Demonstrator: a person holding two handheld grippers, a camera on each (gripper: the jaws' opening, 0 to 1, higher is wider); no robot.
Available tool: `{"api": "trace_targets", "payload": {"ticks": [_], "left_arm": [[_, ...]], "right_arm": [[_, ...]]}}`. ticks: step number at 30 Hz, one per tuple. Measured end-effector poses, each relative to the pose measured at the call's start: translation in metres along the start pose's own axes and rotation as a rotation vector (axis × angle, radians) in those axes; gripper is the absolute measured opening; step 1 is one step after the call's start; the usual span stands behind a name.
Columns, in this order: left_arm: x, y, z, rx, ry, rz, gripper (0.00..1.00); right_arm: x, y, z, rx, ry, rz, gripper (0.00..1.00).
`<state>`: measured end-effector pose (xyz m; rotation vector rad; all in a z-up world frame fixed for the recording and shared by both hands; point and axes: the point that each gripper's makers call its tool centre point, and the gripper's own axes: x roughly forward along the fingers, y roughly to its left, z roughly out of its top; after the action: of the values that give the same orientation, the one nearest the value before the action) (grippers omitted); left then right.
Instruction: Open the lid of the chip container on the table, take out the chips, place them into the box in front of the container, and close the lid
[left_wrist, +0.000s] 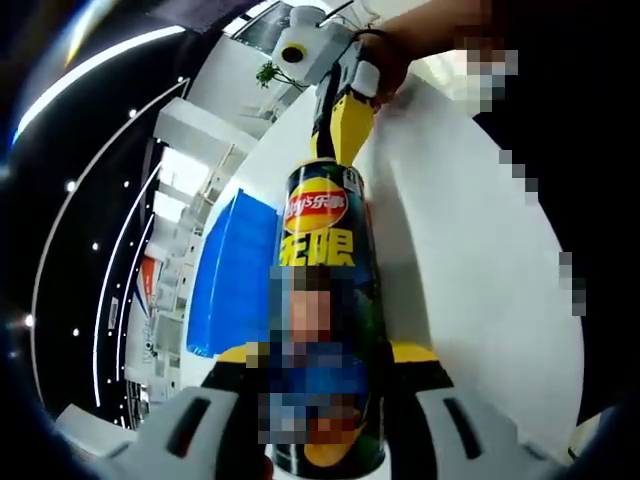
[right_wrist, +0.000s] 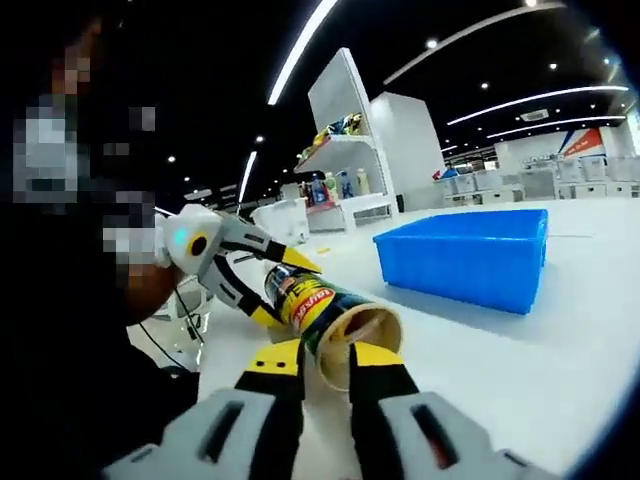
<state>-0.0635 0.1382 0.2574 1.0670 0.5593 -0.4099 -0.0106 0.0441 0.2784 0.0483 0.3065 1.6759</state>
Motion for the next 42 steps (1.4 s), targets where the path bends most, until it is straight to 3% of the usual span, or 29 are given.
{"api": "trace_targets", "payload": {"ticks": [2,5,16,28,34,42], "left_arm": [[0.0,0.001,-0.001,-0.004,-0.003,-0.002,0.45],[0.001,0.004,-0.004,-0.036,0.003,0.013,0.45],[0.002,0.005,0.0,-0.053,-0.029,0.022,0.46],[-0.007,0.019,0.005,-0.151,-0.097,0.047,0.46],[-0.012,0.024,0.022,-0.289,-0.224,0.042,0.46],[-0.012,0.036,0.038,-0.447,-0.393,0.059,0.46]], "right_arm": [[0.002,0.002,-0.003,-0.012,0.005,-0.007,0.16],[0.001,0.001,-0.002,-0.039,-0.01,-0.031,0.07],[-0.002,0.003,0.003,-0.038,-0.029,-0.042,0.03],[-0.009,0.02,0.053,-0.1,-0.127,0.025,0.0],[-0.013,0.025,0.088,-0.133,-0.149,0.04,0.0],[-0.007,0.035,0.126,-0.254,-0.097,0.047,0.0]]}}
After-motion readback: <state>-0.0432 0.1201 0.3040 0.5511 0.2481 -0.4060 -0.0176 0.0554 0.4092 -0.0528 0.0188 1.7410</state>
